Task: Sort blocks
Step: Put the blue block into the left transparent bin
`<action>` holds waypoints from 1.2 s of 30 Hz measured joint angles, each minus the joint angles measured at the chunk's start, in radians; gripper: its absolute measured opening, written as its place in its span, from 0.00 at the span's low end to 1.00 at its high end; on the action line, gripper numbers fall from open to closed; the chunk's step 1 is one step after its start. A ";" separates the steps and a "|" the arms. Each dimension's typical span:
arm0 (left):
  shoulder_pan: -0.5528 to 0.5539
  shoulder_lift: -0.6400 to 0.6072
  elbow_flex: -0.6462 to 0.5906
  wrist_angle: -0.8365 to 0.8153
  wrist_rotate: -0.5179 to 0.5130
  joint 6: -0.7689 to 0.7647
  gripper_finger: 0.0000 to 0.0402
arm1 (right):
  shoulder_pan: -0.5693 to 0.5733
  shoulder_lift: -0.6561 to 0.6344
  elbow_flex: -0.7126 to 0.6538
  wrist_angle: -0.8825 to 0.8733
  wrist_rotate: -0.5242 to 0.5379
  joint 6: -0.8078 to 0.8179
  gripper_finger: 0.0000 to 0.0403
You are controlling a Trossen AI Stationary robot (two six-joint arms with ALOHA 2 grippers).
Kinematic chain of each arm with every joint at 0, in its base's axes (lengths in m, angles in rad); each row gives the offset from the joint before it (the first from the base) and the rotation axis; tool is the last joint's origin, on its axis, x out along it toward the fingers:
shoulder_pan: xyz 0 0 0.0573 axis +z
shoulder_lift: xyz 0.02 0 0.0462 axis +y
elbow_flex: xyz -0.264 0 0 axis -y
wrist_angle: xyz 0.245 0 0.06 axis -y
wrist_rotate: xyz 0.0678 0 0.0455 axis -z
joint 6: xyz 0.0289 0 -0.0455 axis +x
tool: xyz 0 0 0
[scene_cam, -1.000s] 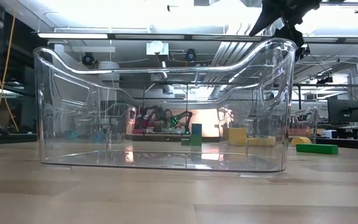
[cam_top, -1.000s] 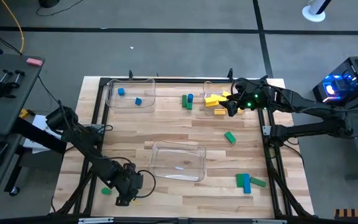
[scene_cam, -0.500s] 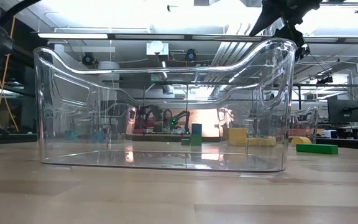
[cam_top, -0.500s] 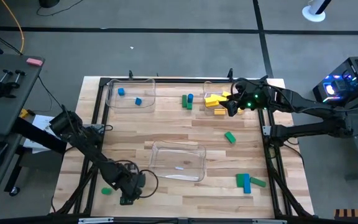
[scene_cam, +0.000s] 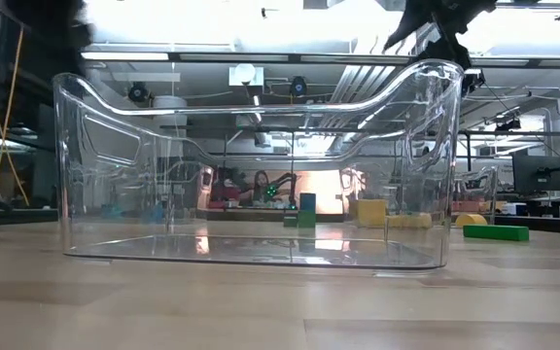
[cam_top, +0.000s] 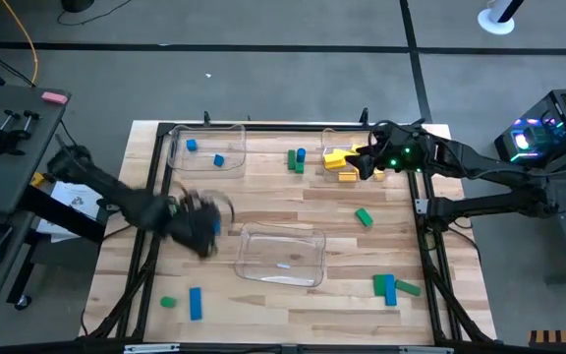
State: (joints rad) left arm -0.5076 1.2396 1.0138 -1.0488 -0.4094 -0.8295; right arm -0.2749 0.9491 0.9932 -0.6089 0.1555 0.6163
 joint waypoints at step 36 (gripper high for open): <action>0.569 -0.191 0.000 0.137 0.441 0.021 0.57 | 0.001 0.129 0.000 0.167 -0.061 -0.013 0.68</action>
State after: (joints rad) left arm 0.0617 1.0490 1.0135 -0.9120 0.0313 -0.8083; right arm -0.2737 1.0782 0.9932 -0.4417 0.0948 0.6033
